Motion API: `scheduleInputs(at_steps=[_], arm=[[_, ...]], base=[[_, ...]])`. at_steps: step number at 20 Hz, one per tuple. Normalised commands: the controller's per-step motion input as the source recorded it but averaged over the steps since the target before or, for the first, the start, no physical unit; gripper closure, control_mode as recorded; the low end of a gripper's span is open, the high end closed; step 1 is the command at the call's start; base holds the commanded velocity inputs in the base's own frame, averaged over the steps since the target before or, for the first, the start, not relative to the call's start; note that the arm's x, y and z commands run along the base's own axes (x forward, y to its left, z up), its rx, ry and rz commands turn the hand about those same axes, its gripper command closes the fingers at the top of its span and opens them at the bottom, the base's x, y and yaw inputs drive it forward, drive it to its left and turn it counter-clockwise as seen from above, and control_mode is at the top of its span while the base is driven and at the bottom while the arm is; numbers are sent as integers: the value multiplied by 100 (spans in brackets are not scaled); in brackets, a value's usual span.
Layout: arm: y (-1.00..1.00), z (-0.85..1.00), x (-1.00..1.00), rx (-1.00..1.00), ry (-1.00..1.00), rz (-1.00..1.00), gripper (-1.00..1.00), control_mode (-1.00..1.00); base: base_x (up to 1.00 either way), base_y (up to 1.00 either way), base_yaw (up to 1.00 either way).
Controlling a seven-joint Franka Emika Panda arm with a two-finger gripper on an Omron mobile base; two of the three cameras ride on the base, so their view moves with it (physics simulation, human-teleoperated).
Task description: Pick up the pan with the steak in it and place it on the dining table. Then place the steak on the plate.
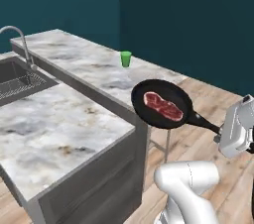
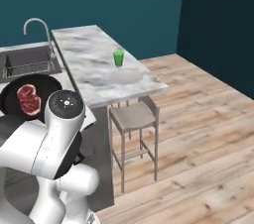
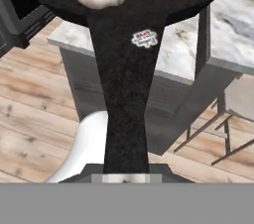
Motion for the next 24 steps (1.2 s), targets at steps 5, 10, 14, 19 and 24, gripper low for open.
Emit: scheduleInputs(at_steps=[5,10,14,19,24], arm=[[0,0,0,0,0,0,100,100],[0,0,0,0,0,0,100,100],[0,0,0,0,0,0,100,100],[0,0,0,0,0,0,100,100],[0,0,0,0,0,0,100,100]], base=[[-15,0,48],[-13,0,49],[-12,0,49],[-11,3,43],[0,-25,1]])
